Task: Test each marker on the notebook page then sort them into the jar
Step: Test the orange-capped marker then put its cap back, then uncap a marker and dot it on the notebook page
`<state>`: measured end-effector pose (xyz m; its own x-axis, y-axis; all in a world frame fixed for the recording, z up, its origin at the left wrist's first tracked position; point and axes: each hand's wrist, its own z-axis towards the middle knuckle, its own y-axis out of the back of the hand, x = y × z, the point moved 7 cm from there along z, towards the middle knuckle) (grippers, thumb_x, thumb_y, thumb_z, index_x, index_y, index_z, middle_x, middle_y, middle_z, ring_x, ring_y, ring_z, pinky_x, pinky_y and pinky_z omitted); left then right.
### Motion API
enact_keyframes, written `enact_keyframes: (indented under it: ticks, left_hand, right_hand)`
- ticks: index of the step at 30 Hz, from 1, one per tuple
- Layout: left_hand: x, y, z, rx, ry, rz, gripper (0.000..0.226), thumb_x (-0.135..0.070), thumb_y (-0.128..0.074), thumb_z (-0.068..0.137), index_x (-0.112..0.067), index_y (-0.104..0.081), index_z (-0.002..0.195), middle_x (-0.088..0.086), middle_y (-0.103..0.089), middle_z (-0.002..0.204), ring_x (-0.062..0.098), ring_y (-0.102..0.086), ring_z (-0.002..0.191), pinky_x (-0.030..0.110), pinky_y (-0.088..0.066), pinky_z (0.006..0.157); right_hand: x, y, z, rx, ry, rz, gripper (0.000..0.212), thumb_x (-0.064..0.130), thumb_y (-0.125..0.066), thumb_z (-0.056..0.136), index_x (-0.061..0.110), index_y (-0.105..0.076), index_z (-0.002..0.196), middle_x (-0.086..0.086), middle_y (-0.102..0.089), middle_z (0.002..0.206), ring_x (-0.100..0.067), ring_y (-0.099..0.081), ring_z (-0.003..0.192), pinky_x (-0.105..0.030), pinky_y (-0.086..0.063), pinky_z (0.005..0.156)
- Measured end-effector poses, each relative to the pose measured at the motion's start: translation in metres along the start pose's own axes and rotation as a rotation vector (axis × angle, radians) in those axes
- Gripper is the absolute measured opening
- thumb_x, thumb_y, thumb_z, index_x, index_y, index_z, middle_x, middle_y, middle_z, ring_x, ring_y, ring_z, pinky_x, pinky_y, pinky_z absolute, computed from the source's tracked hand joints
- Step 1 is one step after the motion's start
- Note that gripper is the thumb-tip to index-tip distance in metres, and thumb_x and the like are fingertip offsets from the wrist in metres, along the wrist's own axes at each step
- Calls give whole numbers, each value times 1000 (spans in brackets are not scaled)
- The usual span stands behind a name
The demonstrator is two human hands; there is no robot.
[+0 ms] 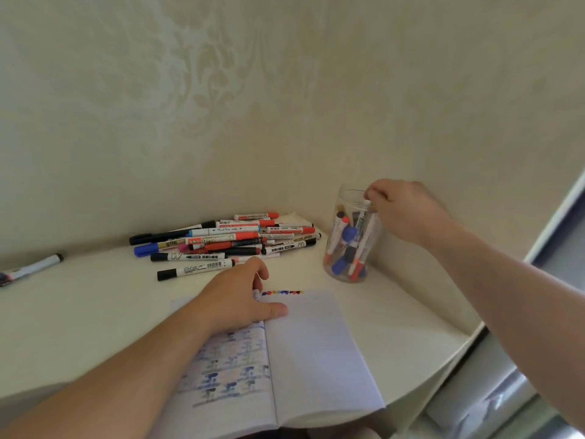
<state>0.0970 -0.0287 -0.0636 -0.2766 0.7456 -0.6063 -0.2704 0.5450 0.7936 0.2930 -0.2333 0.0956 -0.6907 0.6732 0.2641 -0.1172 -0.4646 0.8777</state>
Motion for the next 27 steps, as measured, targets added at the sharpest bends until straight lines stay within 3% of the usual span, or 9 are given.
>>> enact_keyframes:
  ticks: [3, 6, 9, 11, 14, 17, 20, 24, 27]
  left_hand:
    - [1, 0, 0, 1, -11, -10, 62, -72, -81, 67, -39, -49, 110, -16, -60, 103, 6, -59, 90, 31, -54, 80]
    - [1, 0, 0, 2, -17, -6, 62, -71, -80, 68, -39, -48, 111, -16, -60, 103, 6, -59, 91, 32, -54, 82]
    - [1, -1, 0, -8, -20, -7, 61, -71, -81, 68, -39, -48, 109, -17, -59, 103, 5, -58, 92, 32, -55, 82]
    - [2, -1, 1, -23, -21, -8, 59, -71, -81, 68, -40, -49, 107, -18, -59, 102, 4, -58, 91, 31, -55, 81]
    - [3, -1, 2, -55, -24, -7, 58, -70, -82, 66, -40, -50, 104, -17, -60, 100, 4, -58, 89, 32, -55, 79]
    - [3, 0, 2, -85, -36, 1, 58, -68, -84, 65, -38, -51, 103, -16, -60, 98, 3, -58, 88, 34, -55, 80]
    - [2, 1, 3, -101, -46, -3, 59, -66, -85, 65, -36, -53, 104, -16, -59, 98, 3, -57, 89, 35, -55, 81]
    - [3, 2, 1, -107, -46, -9, 58, -65, -85, 65, -38, -52, 104, -18, -59, 98, 1, -56, 88, 32, -54, 81]
    - [3, 2, 1, -110, -46, -26, 59, -64, -86, 65, -39, -51, 105, -19, -58, 100, -1, -55, 88, 28, -52, 79]
  right_hand:
    - [2, -6, -8, 87, -14, -41, 64, 63, -37, 104, 13, -61, 73, -5, -64, 71, -27, -60, 69, -36, -47, 61]
    - [4, -6, -7, 60, 2, -54, 56, 63, -41, 102, 19, -72, 87, 1, -70, 83, -23, -64, 80, -38, -55, 71]
    - [24, 10, -22, -313, 170, -69, 28, 39, -51, 103, 24, -72, 113, 4, -69, 106, -21, -64, 90, -38, -54, 77]
    - [53, 1, -45, -460, 313, 40, 25, 26, -53, 97, 21, -73, 111, 3, -68, 101, -19, -63, 84, -34, -51, 71]
    - [89, -79, -46, -127, 411, 74, 24, 20, -53, 92, 18, -74, 103, 0, -69, 96, -20, -62, 91, -38, -52, 80]
    - [92, -166, -26, 228, 325, -17, 37, 10, -52, 95, 15, -63, 130, -7, -59, 134, -28, -57, 122, -47, -50, 102]
    - [92, -197, -4, 218, 294, -106, 46, 8, -52, 98, 23, -53, 142, -8, -47, 134, -30, -58, 113, -45, -54, 91]
    - [103, -197, 9, 132, 375, -214, 26, 22, -53, 103, 20, -58, 128, -8, -44, 123, -29, -55, 101, -37, -47, 71]
    - [108, -183, 5, 64, 448, -230, 22, 17, -58, 102, 19, -56, 124, -6, -44, 117, -23, -49, 89, -38, -49, 64]
